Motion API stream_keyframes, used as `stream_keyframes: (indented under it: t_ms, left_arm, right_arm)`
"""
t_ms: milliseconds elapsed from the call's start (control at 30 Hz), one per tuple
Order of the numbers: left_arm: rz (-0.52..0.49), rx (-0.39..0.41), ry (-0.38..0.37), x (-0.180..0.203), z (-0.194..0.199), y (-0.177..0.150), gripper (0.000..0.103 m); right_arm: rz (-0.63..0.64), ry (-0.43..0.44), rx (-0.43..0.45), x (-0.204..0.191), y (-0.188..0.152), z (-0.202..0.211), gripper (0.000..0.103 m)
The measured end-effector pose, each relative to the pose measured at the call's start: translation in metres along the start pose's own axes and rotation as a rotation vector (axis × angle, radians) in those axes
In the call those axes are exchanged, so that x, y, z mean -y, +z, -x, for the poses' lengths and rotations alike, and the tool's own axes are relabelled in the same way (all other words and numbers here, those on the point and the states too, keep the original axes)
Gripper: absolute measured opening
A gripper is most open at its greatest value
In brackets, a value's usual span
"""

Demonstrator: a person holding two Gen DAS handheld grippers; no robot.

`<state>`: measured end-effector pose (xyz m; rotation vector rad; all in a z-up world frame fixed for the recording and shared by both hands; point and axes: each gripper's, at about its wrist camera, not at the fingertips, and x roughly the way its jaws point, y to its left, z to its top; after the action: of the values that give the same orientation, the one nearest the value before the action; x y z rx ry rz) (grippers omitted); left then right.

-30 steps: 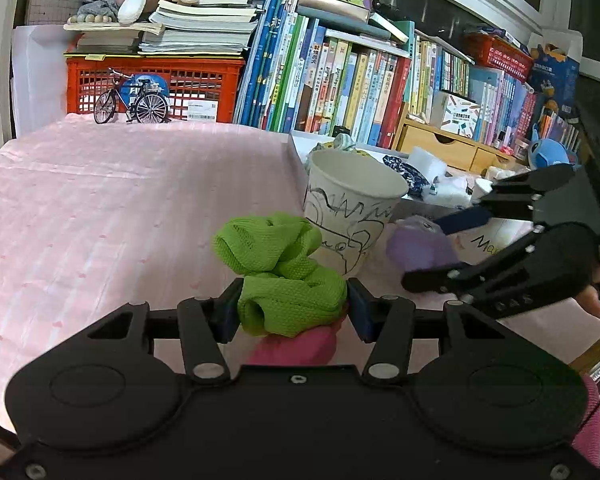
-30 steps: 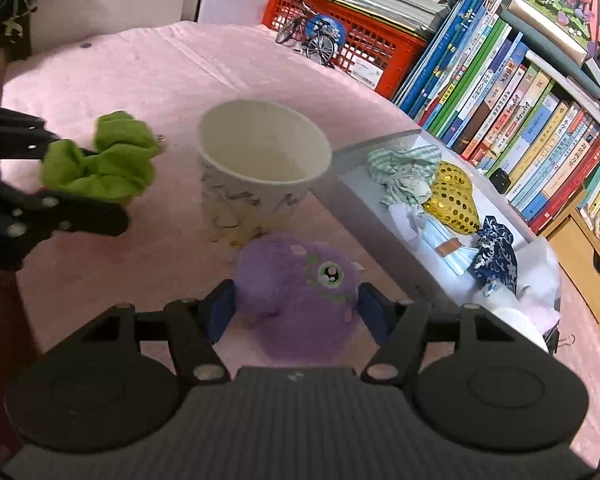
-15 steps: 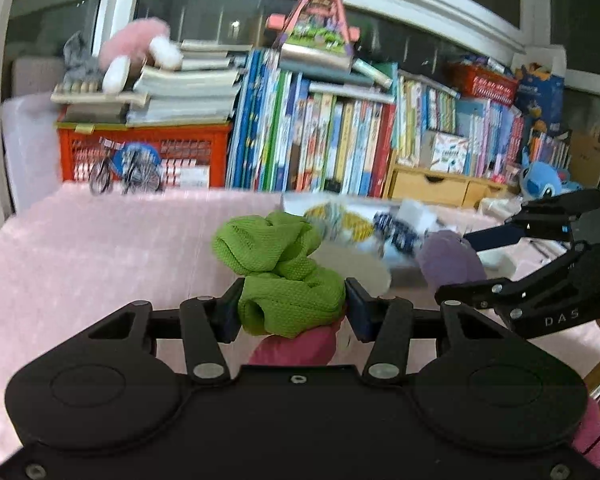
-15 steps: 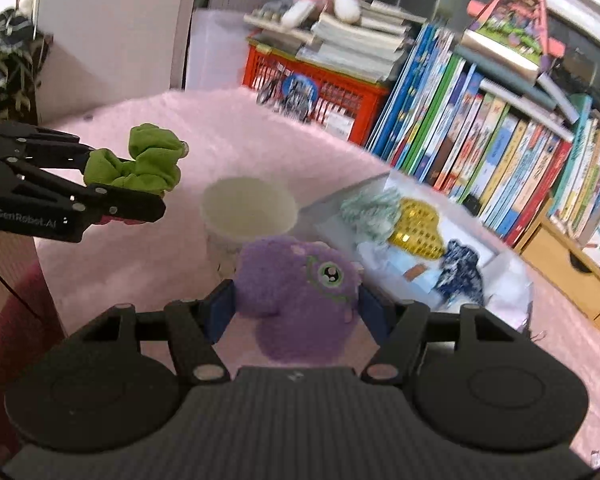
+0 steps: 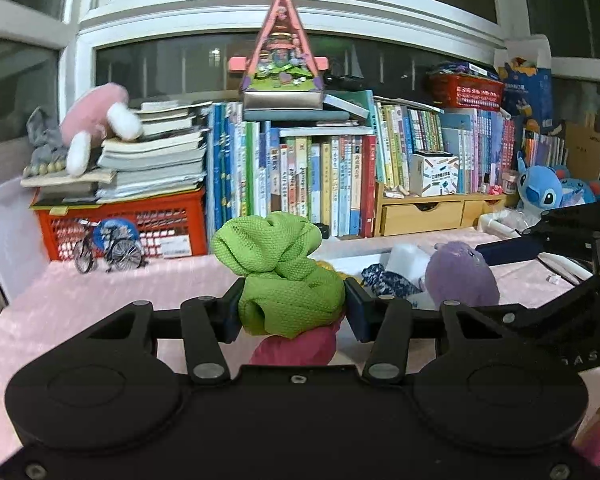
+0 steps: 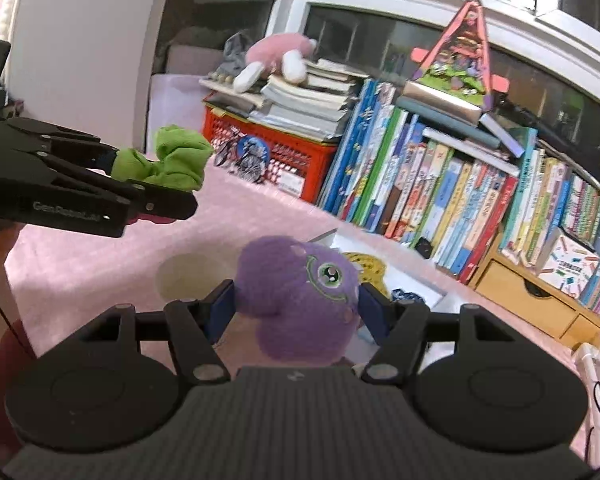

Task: Organize soft objects
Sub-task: 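Carry the scrunchie into the tray with the left while the right drops the purple plush there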

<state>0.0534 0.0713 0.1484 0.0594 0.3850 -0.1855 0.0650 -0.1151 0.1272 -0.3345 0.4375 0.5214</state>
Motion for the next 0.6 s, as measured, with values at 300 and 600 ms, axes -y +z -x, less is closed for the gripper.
stream_keyframes:
  t_ms: [300, 600]
  left_arm:
    - [0.005, -0.065, -0.066, 0.021, -0.043, 0.039, 0.047]
    - [0.028, -0.154, -0.081, 0.032, -0.097, 0.076, 0.047]
  right_arm:
    - [-0.073, -0.062, 0.007, 0.039, 0.009, 0.006, 0.069]
    - [-0.158, -0.127, -0.010, 0.086, 0.014, 0.002, 0.069]
